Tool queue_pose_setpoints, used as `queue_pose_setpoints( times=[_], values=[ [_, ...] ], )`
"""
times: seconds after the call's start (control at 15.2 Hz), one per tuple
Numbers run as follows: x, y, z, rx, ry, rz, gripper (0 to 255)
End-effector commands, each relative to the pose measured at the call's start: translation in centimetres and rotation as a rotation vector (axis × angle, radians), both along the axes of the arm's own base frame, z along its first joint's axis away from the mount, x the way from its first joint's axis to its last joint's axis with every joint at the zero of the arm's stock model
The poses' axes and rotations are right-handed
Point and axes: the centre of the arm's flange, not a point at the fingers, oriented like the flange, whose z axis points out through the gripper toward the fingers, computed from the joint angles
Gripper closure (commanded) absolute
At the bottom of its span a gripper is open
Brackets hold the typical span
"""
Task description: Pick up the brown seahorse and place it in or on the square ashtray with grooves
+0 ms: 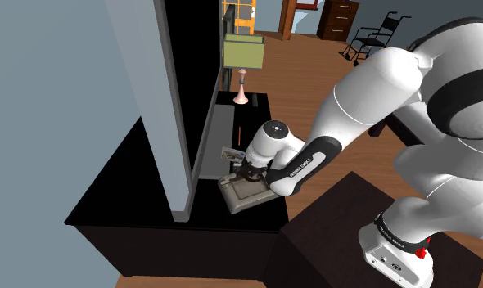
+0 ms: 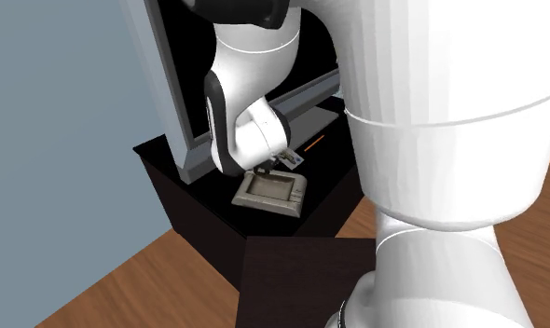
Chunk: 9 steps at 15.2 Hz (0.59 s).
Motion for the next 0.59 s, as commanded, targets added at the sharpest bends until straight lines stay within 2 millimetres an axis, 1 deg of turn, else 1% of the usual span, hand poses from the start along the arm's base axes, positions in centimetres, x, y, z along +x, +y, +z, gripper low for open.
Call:
queue_pose_setpoints(
  times=[0.0, 0.53],
  values=[
    [-0.2, -1.4, -0.5, 0.000, -0.001, 0.001, 255],
    [-0.2, -1.4, -4.7, 0.000, -0.001, 0.001, 255]
  ],
)
